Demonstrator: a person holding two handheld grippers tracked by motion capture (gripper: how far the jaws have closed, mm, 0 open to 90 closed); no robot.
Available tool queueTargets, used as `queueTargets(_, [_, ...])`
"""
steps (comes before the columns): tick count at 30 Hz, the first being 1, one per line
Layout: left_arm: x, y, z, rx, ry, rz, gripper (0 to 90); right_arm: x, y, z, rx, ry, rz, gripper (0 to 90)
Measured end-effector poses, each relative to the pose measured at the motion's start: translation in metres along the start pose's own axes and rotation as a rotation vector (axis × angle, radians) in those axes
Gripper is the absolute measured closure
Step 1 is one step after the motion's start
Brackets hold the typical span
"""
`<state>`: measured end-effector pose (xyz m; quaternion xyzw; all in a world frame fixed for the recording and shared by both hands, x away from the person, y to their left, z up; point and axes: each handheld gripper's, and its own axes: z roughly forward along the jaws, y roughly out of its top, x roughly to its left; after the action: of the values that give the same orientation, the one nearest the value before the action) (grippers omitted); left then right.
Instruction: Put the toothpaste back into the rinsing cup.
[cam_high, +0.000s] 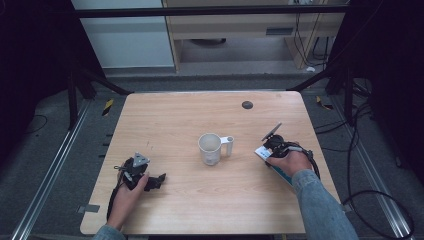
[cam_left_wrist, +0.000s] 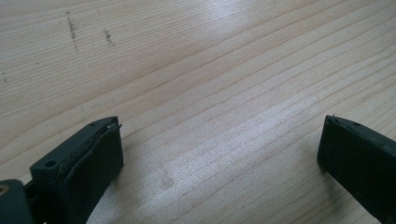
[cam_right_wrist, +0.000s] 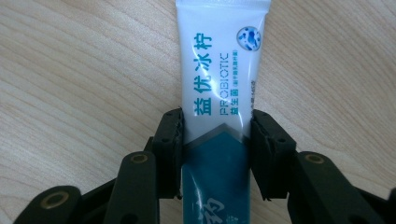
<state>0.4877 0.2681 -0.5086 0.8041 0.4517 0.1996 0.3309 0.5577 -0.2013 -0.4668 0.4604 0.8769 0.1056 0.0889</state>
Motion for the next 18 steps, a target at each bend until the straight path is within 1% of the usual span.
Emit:
queueTargets(8, [0.0, 0.0, 0.0, 0.0, 0.0, 0.0, 0.0, 0.0002, 0.0002, -0.0004, 0.0, -0.002, 0.0, 61.1])
queueTargets(15, [0.0, 0.0, 0.0, 0.0, 0.0, 0.0, 0.0, -0.001, 0.0, -0.0024, -0.001, 0.009, 0.02, 65.6])
queueTargets(18, [0.0, 0.0, 0.0, 0.0, 0.0, 0.0, 0.0, -0.0022, -0.0001, -0.0036, -0.005, 0.017, 0.024, 69.3])
